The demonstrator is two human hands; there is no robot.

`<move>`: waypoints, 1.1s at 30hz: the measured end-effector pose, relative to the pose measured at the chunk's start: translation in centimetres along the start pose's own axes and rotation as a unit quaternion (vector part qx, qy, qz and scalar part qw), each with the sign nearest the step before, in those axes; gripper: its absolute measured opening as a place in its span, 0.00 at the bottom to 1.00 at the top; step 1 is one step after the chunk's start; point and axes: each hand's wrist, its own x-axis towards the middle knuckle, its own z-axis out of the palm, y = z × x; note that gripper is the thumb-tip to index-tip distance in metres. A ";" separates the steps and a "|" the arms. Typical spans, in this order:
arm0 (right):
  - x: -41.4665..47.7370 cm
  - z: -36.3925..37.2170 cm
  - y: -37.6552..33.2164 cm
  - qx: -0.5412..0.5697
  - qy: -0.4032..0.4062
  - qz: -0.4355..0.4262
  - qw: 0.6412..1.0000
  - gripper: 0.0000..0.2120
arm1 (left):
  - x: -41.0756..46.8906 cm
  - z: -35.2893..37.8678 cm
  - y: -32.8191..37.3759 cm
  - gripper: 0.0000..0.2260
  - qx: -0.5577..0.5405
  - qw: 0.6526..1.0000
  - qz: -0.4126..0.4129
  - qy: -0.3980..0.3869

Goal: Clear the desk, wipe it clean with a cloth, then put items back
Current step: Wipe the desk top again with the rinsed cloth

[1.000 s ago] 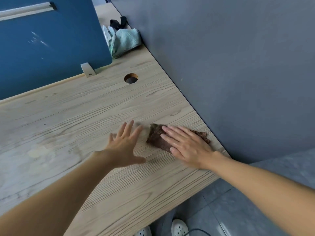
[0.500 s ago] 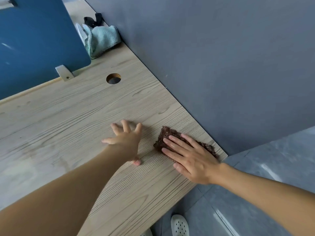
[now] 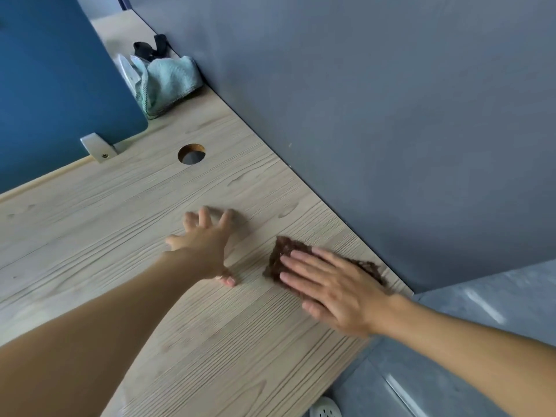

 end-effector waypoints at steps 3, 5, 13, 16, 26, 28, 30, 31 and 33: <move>4.0 -0.5 3.1 0.006 0.034 0.182 0.983 0.29 | 0.1 0.1 0.0 0.57 0.001 1.000 0.000 -0.001; 5.5 -0.5 3.4 -0.003 0.049 0.249 0.967 0.30 | 0.2 -0.1 -0.1 0.57 0.004 1.000 0.000 -0.001; 3.4 -0.4 -0.8 -0.009 -0.011 -0.054 0.998 0.29 | 0.5 -1.5 -1.6 0.54 0.008 0.999 0.045 -0.026; 6.6 -0.6 1.9 -0.004 0.014 0.061 0.998 0.28 | 1.2 -1.7 -2.6 0.48 0.011 0.999 0.032 0.023; 8.0 -0.6 -1.8 -0.012 0.012 0.030 0.999 0.30 | 2.0 -1.1 -3.2 0.53 -0.025 0.999 -0.044 0.018; 7.7 -0.8 -1.1 -0.006 -0.002 -0.033 0.999 0.28 | 1.9 -1.3 -3.2 0.53 -0.027 0.999 -0.040 0.015; 9.0 -0.9 0.9 -0.003 0.007 -0.025 1.000 0.27 | 2.0 -1.2 -3.3 0.53 -0.026 0.999 -0.039 0.016; 10.2 -0.8 1.9 0.000 0.011 0.003 1.000 0.26 | 2.1 -1.1 -3.4 0.53 -0.026 0.999 -0.041 0.016; 13.0 -1.0 4.2 0.004 0.032 0.106 0.994 0.28 | 2.1 -1.0 -3.5 0.53 -0.026 0.999 -0.040 0.014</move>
